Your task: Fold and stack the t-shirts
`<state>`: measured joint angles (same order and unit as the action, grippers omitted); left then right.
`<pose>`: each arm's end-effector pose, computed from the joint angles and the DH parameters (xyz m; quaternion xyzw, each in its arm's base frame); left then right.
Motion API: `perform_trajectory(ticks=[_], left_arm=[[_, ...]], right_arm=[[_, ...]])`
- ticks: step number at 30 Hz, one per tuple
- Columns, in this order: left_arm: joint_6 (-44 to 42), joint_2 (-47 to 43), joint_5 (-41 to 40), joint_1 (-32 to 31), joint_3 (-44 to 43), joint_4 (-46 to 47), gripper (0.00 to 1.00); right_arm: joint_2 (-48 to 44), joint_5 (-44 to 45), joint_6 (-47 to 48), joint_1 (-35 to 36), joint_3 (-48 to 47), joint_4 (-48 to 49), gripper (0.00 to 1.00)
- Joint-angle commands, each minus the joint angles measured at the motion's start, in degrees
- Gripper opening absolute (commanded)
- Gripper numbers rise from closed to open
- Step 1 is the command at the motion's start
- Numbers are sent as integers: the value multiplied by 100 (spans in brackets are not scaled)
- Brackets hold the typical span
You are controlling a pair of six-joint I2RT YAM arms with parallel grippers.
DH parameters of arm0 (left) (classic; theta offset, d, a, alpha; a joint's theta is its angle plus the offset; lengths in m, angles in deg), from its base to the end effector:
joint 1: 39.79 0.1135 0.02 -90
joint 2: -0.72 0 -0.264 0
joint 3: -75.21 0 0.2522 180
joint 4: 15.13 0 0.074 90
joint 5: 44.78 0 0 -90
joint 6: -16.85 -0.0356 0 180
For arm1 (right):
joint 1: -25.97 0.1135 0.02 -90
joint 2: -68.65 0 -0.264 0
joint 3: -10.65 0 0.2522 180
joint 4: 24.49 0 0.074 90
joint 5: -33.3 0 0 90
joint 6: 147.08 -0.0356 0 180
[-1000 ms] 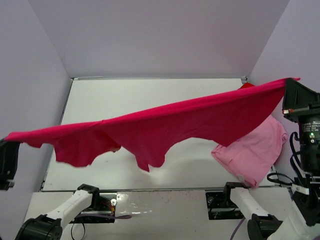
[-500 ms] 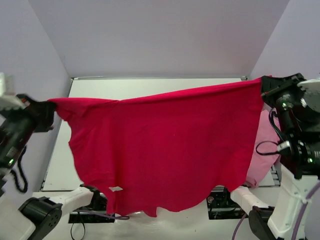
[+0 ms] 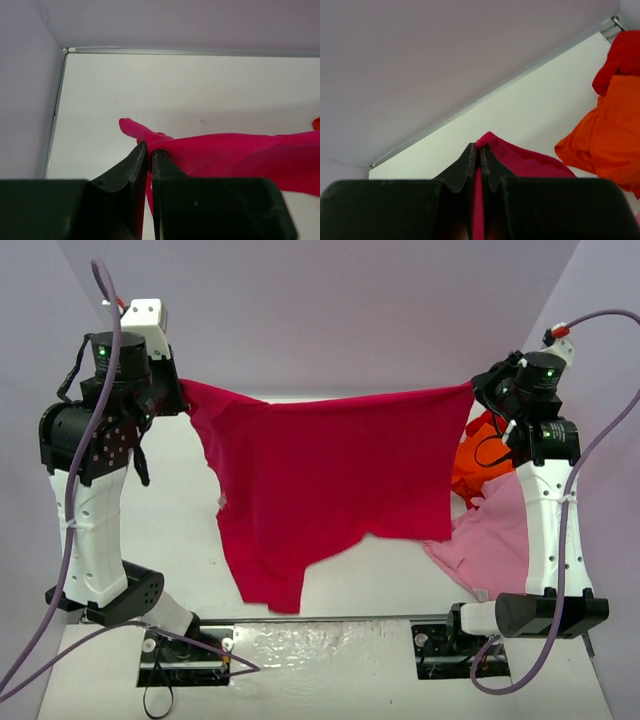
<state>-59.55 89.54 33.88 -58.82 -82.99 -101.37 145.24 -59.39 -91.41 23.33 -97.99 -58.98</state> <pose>0.1985 -0.0611 0.5819 -0.0209 0.8011 -0.0904 0.5913 0.2818 -0.0113 0.4995 0.2134 0.6897 0.2052 0.6608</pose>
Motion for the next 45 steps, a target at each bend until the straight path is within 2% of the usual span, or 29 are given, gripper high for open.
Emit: perform_trajectory(ticks=[1, 6, 14, 20, 27, 31, 35, 38, 41, 45], left_arm=[[-144, -1060, -40, 66, -159, 593, 0], [24, -2157, -63, 66, 526, 682, 0], [211, -3012, 33, 64, 16, 86, 0], [404, -3102, 292, 57, -188, -19, 0], [347, -2529, 401, 57, -29, -149, 0], [184, -2295, 75, 57, 512, 78, 0], [126, -2335, -173, 57, 1924, 675, 0], [182, -2388, -385, 62, 3190, 1626, 0], [231, -2151, -439, 135, 3804, 2232, 0], [277, -1396, -179, 528, 4057, 2975, 0]], right_arm=[[-568, -82, 216, -36, -645, 904, 0], [-1089, -275, 260, -35, -550, 844, 0], [-2385, -416, 243, -36, -158, 276, 0], [-2573, -382, 430, -35, -846, -401, 0], [-2378, -219, 664, -27, -1201, -661, 0], [-2212, -117, 657, -28, -782, -627, 0], [-2130, -25, 595, -29, -60, -277, 0], [-1987, 34, 573, -30, 695, 213, 0], [-1511, 67, 594, -35, 1110, 629, 0], [-787, -24, 555, -35, 1407, 1385, 0]])
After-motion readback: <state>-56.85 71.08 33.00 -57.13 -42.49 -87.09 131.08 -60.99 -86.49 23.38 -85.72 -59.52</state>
